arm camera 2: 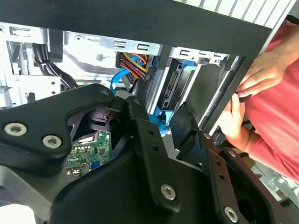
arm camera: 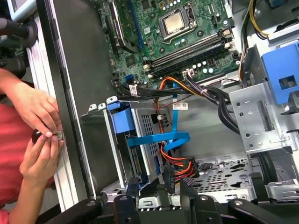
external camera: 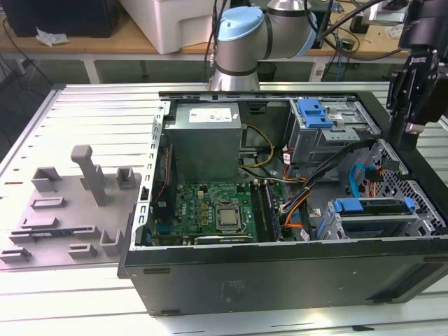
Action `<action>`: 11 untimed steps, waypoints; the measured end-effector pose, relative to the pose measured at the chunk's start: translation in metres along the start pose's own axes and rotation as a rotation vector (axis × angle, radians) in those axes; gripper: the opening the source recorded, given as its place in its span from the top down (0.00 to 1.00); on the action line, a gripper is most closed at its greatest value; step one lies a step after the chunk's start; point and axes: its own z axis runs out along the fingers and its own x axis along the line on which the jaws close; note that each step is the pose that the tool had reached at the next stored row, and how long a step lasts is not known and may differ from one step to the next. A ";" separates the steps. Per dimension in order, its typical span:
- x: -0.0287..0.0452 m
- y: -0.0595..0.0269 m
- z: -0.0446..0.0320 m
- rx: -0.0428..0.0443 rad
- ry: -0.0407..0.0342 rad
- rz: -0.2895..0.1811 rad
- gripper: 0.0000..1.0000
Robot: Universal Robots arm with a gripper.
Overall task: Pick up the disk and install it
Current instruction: 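Insert the first disk wire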
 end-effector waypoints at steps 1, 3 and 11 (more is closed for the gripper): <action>-0.0017 0.0004 -0.0001 0.0013 0.0055 0.001 0.53; -0.0062 0.0016 0.0002 0.0040 0.0191 0.003 0.53; -0.0209 0.0028 0.0043 0.0162 0.0900 0.014 0.53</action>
